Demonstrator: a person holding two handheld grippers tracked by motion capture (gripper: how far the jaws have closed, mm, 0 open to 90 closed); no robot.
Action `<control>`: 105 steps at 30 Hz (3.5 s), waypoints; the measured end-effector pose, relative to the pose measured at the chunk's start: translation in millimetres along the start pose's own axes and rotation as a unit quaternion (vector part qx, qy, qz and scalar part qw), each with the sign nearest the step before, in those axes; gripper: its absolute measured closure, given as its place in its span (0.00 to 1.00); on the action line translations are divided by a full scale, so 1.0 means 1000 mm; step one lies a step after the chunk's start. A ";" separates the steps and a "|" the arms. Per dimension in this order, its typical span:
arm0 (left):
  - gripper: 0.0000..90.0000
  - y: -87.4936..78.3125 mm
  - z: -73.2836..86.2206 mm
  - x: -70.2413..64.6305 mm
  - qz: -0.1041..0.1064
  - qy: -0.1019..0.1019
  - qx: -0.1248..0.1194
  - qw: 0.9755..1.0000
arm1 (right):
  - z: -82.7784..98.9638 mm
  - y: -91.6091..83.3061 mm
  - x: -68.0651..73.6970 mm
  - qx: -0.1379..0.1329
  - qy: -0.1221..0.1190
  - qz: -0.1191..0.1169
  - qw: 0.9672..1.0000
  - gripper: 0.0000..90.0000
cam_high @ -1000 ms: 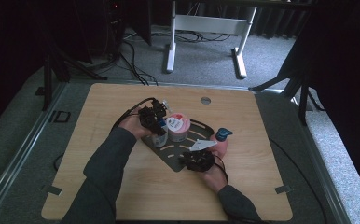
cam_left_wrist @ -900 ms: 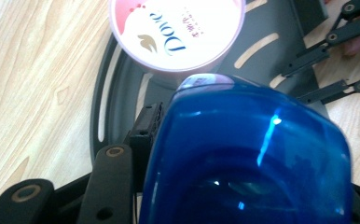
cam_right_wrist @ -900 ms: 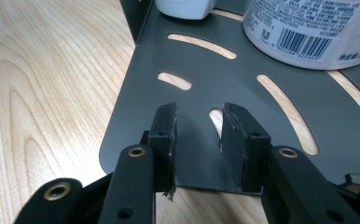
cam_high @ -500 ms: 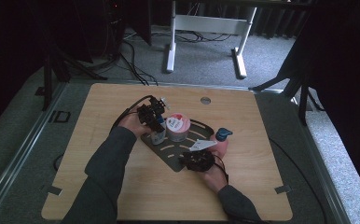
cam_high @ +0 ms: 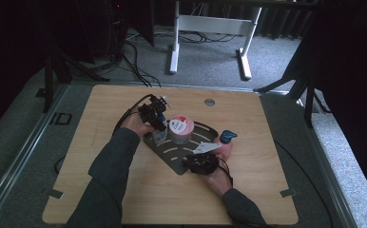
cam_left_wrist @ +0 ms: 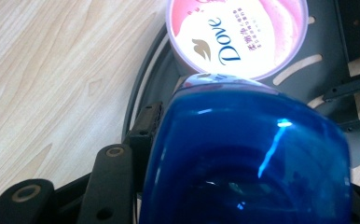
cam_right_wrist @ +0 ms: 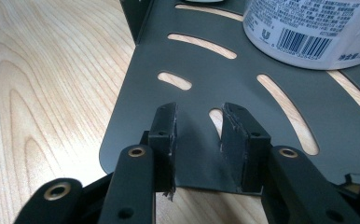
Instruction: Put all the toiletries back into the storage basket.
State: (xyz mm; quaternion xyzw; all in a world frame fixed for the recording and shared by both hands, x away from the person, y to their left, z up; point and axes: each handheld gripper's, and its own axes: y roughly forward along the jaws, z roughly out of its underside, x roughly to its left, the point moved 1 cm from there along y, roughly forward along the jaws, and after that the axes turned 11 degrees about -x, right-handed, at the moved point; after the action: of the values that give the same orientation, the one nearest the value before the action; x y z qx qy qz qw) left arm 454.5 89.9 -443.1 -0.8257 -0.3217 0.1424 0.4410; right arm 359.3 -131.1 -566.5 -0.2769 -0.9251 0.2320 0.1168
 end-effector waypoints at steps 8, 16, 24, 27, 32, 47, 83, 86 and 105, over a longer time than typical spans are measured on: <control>0.61 0.003 -0.001 0.004 -0.007 -0.011 -0.005 1.000 | 0.000 0.000 0.000 0.000 0.000 0.000 1.000 0.73; 0.61 0.006 -0.003 0.008 -0.006 -0.020 -0.014 1.000 | 0.000 0.000 0.000 0.000 0.000 0.000 1.000 0.73; 0.61 0.008 -0.004 0.010 -0.009 -0.021 -0.013 1.000 | 0.000 0.000 0.000 0.000 0.000 0.000 1.000 0.73; 0.61 0.009 -0.004 0.011 -0.013 -0.021 -0.010 1.000 | 0.000 0.000 0.000 0.000 0.001 0.000 1.000 0.73; 0.61 0.010 -0.006 0.012 -0.015 -0.015 -0.003 1.000 | 0.000 0.000 0.000 0.000 0.000 -0.001 1.000 0.73; 0.61 0.018 -0.016 0.015 -0.013 -0.017 -0.010 1.000 | 0.000 0.000 0.000 -0.001 0.001 -0.001 1.000 0.73; 0.59 0.028 -0.020 0.024 -0.014 -0.055 -0.047 0.997 | 0.000 0.000 0.000 -0.001 0.000 -0.001 1.000 0.73; 0.54 0.029 -0.019 0.024 -0.013 -0.051 -0.042 0.998 | 0.000 0.000 0.000 -0.001 0.000 -0.001 1.000 0.73; 0.47 0.002 -0.004 0.020 -0.028 -0.048 -0.058 0.997 | 0.000 0.000 0.000 0.001 0.000 -0.003 1.000 0.72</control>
State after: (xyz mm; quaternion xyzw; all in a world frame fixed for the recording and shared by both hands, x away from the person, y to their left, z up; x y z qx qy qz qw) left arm 473.0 99.8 -441.5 -0.8327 -0.3737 0.1507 0.3799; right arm 359.3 -130.8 -566.5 -0.2737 -0.9259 0.2323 0.1175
